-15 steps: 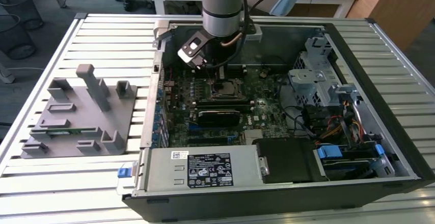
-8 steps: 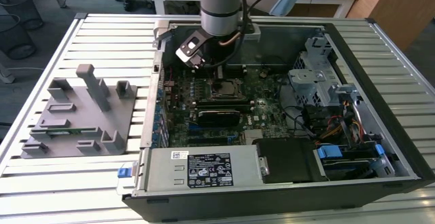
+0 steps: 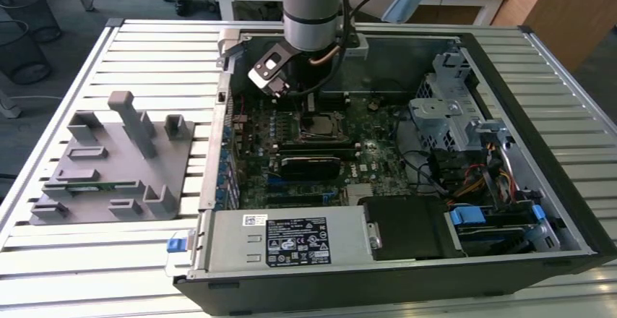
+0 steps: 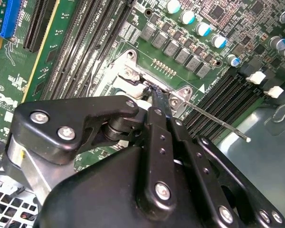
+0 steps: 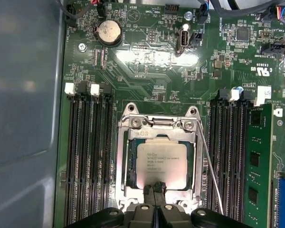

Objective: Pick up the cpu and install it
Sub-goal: 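Close the cpu cover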

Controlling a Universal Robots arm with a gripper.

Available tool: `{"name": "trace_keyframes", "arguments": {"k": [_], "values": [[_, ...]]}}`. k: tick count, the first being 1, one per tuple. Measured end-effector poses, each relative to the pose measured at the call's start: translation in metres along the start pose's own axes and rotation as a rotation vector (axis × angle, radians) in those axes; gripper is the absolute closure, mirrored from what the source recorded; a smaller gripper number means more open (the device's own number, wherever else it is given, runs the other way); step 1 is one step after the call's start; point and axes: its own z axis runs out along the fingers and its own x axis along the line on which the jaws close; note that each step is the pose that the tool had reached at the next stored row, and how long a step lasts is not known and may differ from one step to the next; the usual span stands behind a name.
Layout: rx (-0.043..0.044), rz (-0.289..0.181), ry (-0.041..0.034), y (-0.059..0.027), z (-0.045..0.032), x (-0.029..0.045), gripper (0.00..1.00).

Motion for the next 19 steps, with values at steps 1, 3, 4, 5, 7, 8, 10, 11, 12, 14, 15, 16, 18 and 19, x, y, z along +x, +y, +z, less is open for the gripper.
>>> {"name": "trace_keyframes", "arguments": {"k": [1, 3, 4, 5, 7, 8, 10, 11, 12, 14, 15, 16, 18, 19], "values": [[0.0003, 0.000, 0.0002, 0.0000, 0.0003, 0.0000, 0.89], [0.0013, 0.000, 0.0002, -0.0001, 0.0008, 0.0001, 0.89], [0.0018, 0.000, 0.0002, -0.0001, 0.0012, 0.0001, 0.89], [0.0025, 0.000, 0.0000, -0.0001, 0.0014, 0.0001, 0.89], [0.0035, 0.000, 0.0001, -0.0001, 0.0020, 0.0001, 0.89], [0.0040, 0.000, -0.0001, -0.0001, 0.0021, 0.0001, 0.89], [0.0041, 0.000, 0.0000, -0.0001, 0.0021, 0.0001, 0.89], [0.0042, 0.000, 0.0001, -0.0001, 0.0022, 0.0001, 0.89], [0.0040, 0.000, 0.0002, -0.0001, 0.0022, 0.0001, 0.89], [0.0039, 0.000, 0.0003, 0.0000, 0.0021, 0.0001, 0.89], [0.0038, 0.000, 0.0004, 0.0000, 0.0019, 0.0001, 0.89], [0.0038, 0.000, 0.0005, 0.0000, 0.0017, 0.0002, 0.89], [0.0041, 0.000, 0.0002, 0.0000, 0.0007, 0.0001, 0.89], [0.0040, 0.000, 0.0003, 0.0000, 0.0002, 0.0001, 0.89]]}}
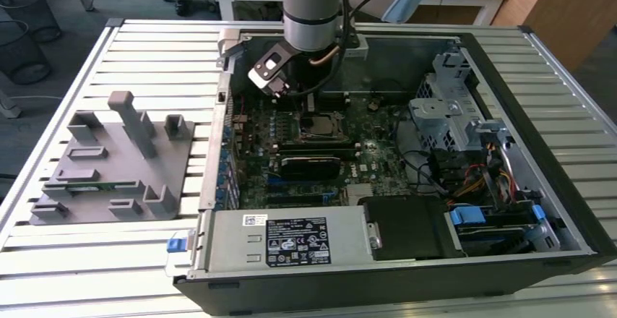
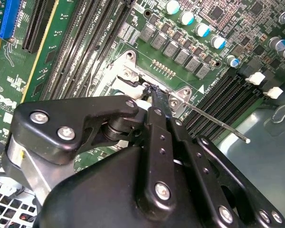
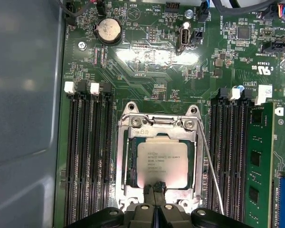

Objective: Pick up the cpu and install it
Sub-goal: 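Close the cpu cover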

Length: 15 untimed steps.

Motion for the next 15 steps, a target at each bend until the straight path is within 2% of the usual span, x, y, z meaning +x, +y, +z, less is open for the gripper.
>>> {"name": "trace_keyframes", "arguments": {"k": [8, 12, 15], "values": [[0.0003, 0.000, 0.0000, 0.0002, -0.0064, -0.0002, 0.89], [0.0111, 0.000, 0.0003, 0.0091, -0.0063, -0.0004, 0.89], [0.0140, 0.000, 0.0004, 0.0146, -0.0062, -0.0010, 0.89]]}}
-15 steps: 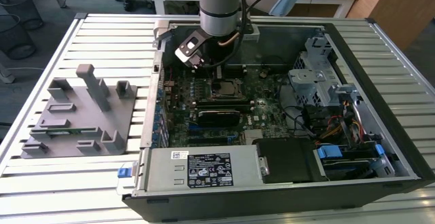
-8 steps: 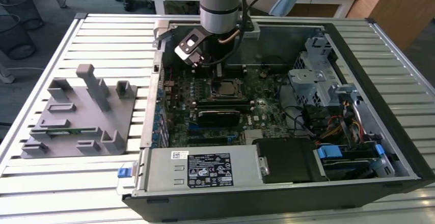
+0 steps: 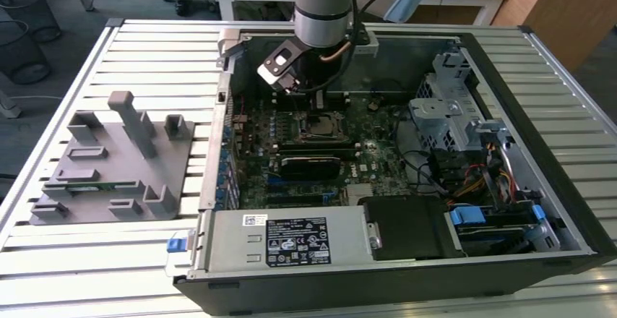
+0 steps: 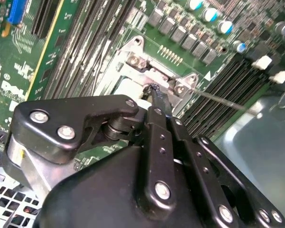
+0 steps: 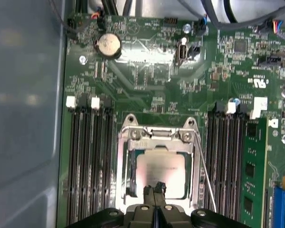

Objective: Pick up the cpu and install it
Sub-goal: 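Close the cpu cover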

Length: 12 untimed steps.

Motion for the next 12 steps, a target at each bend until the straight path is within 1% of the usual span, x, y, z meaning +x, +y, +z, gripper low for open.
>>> {"name": "trace_keyframes", "arguments": {"k": [8, 12], "values": [[0.0004, 0.000, 0.0000, 0.0041, 0.0001, -0.0010, 0.89], [0.0004, 0.000, 0.0000, 0.0075, 0.0001, -0.0011, 0.89]]}}
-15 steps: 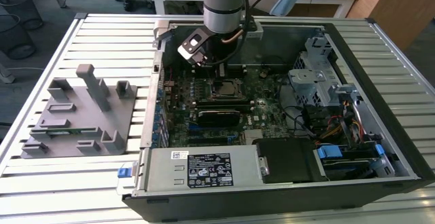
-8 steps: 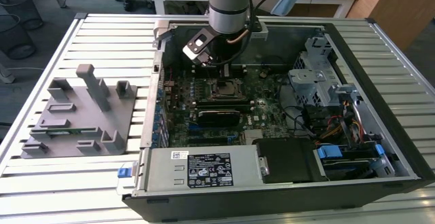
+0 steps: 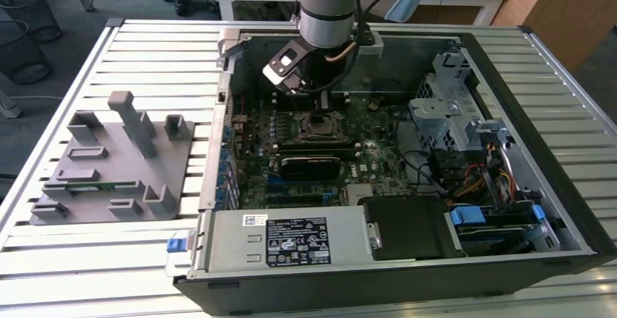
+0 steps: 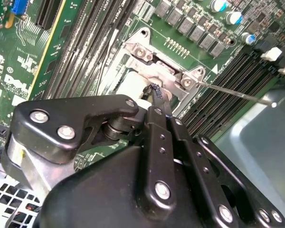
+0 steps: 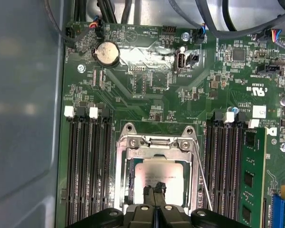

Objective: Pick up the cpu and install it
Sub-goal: 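Close the cpu cover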

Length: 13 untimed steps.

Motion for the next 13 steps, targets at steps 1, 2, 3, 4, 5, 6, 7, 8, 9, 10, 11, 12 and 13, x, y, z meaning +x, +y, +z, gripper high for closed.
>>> {"name": "trace_keyframes", "arguments": {"k": [1, 2, 3, 4, 5, 6, 7, 8, 9, 10, 11, 12, 13], "values": [[0.0001, 0.000, -0.0001, 0.0008, 0.0000, 0.0000, 0.89], [0.0000, 0.000, 0.0000, 0.0015, 0.0000, 0.0000, 0.89], [0.0001, 0.000, -0.0001, 0.0023, 0.0000, -0.0001, 0.89], [0.0001, 0.000, -0.0001, 0.0033, 0.0000, -0.0001, 0.89], [0.0001, 0.000, 0.0000, 0.0043, 0.0000, -0.0001, 0.89], [0.0001, 0.000, -0.0001, 0.0053, 0.0000, -0.0002, 0.89], [0.0000, 0.000, 0.0000, 0.0061, 0.0000, -0.0002, 0.89], [0.0001, 0.000, 0.0000, 0.0069, 0.0000, -0.0002, 0.89], [0.0000, 0.000, 0.0000, 0.0077, 0.0000, -0.0002, 0.89], [0.0001, 0.000, -0.0001, 0.0085, 0.0000, -0.0003, 0.89], [0.0001, 0.000, -0.0001, 0.0093, 0.0000, -0.0003, 0.89], [0.0000, 0.000, -0.0001, 0.0102, 0.0000, -0.0003, 0.89], [0.0000, 0.000, 0.0000, 0.0109, 0.0000, -0.0003, 0.89]]}}
